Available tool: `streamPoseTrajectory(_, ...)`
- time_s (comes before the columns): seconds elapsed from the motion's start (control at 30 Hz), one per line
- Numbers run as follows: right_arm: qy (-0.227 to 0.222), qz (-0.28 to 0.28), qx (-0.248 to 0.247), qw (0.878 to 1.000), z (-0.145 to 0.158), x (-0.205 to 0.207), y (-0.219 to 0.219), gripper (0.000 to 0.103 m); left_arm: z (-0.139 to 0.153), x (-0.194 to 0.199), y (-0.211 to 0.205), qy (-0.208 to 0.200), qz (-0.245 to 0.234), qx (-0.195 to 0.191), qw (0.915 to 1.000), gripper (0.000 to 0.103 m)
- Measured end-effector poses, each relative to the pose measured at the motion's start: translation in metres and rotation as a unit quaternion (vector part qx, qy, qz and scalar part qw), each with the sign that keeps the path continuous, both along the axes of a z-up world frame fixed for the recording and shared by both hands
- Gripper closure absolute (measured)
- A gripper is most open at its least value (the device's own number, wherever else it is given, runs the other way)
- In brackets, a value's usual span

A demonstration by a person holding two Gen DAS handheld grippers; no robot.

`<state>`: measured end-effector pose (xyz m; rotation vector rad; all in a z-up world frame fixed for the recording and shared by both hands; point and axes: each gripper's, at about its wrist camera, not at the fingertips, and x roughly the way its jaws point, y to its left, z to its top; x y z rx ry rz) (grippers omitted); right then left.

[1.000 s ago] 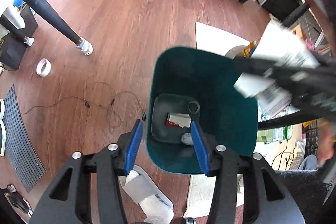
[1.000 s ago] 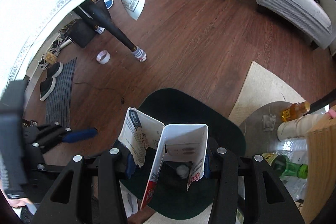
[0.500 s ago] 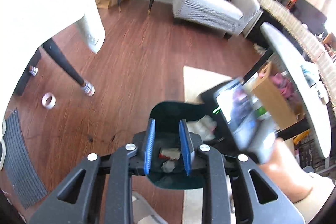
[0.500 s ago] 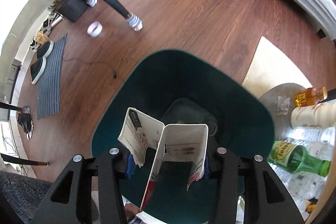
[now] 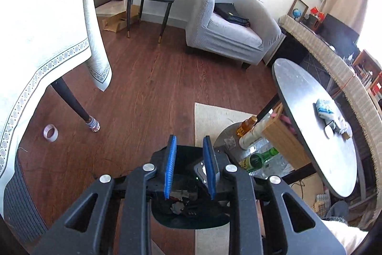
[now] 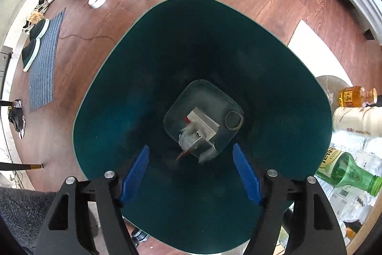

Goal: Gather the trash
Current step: 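Lower the cardboard carton into the green bin and open the right gripper, then move both grippers back over the table toward the wipes pack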

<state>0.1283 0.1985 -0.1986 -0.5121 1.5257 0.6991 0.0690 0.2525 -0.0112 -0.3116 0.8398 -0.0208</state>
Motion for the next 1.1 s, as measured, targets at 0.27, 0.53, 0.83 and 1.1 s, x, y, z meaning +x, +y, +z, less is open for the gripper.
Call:
streamPoseTrajectory(0.27, -0.04, 0.005, 0.048, 0.998, 0.035, 0.0, -0.007, 0.03, 0.027, -0.002, 0.002, -0.037, 0.021, -0.007, 0.9991, 0.08)
streamPoseTrajectory(0.53, -0.105, 0.026, 0.132, 0.985, 0.108, -0.003, -0.011, 0.046, 0.056, -0.002, -0.009, -0.079, 0.022, 0.007, 0.9966, 0.077)
streamPoseTrajectory(0.83, -0.203, 0.018, 0.212, 0.956, 0.192, -0.005, -0.038, 0.055, 0.082, -0.01, -0.018, -0.144, 0.027, 0.009, 0.9892, 0.075)
streamPoseTrajectory(1.1, -0.26, -0.004, 0.237, 0.936, 0.239, 0.0, -0.084, 0.055, 0.089, -0.002, -0.045, -0.169, 0.012, -0.011, 0.9855, 0.067)
